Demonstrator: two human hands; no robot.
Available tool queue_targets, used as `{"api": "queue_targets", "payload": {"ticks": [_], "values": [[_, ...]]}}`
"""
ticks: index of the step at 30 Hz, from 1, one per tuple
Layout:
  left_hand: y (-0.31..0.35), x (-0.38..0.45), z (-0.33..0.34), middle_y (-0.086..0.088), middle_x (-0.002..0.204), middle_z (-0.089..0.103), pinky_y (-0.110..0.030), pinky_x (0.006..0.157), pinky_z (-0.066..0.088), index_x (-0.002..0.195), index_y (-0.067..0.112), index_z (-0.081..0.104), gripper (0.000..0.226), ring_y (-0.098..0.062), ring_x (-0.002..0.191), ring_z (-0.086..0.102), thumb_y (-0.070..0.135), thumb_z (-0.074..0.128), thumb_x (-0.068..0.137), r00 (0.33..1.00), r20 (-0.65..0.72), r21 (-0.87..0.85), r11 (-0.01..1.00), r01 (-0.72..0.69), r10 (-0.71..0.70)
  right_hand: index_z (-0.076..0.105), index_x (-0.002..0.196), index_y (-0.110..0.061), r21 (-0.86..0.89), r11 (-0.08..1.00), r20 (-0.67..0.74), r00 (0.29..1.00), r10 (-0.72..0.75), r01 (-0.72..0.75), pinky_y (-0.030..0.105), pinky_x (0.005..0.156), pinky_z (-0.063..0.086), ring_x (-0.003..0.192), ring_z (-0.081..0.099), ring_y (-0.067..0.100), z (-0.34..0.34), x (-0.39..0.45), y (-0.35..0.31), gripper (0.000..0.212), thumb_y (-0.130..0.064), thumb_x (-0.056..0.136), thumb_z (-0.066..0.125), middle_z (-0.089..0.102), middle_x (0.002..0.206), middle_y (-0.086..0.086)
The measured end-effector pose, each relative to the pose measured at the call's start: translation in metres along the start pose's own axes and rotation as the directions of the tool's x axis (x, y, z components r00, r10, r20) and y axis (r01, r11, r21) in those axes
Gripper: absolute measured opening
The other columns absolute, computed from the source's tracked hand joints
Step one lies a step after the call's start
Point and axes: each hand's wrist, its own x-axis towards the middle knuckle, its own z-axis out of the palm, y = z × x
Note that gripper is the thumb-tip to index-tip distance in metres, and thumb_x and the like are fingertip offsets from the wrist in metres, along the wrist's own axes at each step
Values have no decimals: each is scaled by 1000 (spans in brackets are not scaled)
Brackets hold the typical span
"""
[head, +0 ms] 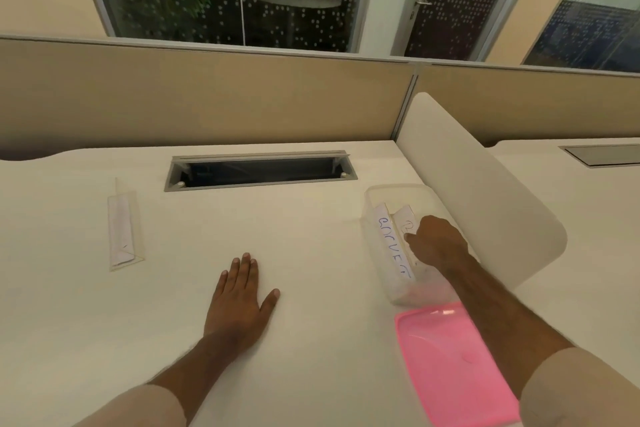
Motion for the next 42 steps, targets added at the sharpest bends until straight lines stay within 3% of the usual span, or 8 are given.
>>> {"api": "queue_targets", "payload": {"ticks": [4,7,15,22,32,37,40,42], "values": [[-6,-10,-17,4,161,27,-28,120,13,153,19,27,71,-12,149,19,56,44,95,995,-50,-344,936,69,-91,67,92,-7,194,964,-426,901,-82,180,36,74,48,88,65,34,-9,-24,-34,26,-29,92,54,72,92,11],[-25,-26,-33,7,145,49,-29,112,32,140,23,48,56,-14,136,41,49,59,91,973,-148,-449,889,92,-175,67,78,-7,249,908,-524,835,-167,337,33,62,46,66,62,31,-7,-44,-68,25,-25,92,55,70,74,9],[-97,-42,-79,13,109,62,-30,91,46,113,25,63,31,-14,107,56,27,73,84,870,-361,-512,851,117,-337,63,73,-9,406,773,-382,859,-341,488,30,61,47,62,56,20,33,-94,-172,25,-24,92,56,63,67,3],[-137,-32,-95,12,93,64,-25,64,46,108,33,51,36,-8,76,64,37,74,81,746,-251,-743,617,260,-617,62,71,-15,506,689,-233,851,-470,519,25,56,44,59,55,13,71,-133,-258,26,-28,92,54,62,63,-4],[-149,12,-88,6,100,63,-26,79,45,119,20,60,50,-14,90,60,49,70,80,635,-111,-782,462,419,-764,62,70,-24,570,623,-162,817,-553,535,22,59,46,66,59,5,103,-143,-280,21,-28,90,57,63,65,-10],[-150,33,-90,11,68,53,-25,62,40,74,29,58,19,-15,66,52,43,65,83,625,-86,-804,425,417,-776,66,75,-29,599,619,-117,821,-560,507,15,65,43,77,60,-4,110,-136,-275,15,-27,89,60,66,74,-18],[-154,39,-92,7,47,39,-24,48,32,53,12,45,43,-20,54,42,32,54,91,586,-114,-807,419,416,-802,66,81,-32,619,612,-91,819,-566,492,16,71,41,85,60,-4,113,-133,-273,10,-27,89,62,66,82,-22],[-155,37,-97,7,52,50,-26,52,37,57,16,53,39,-21,57,50,30,52,93,565,-144,-806,427,409,-813,67,87,-30,623,611,-83,818,-569,488,21,79,43,90,61,2,114,-131,-271,6,-28,89,62,67,90,-20]]}}
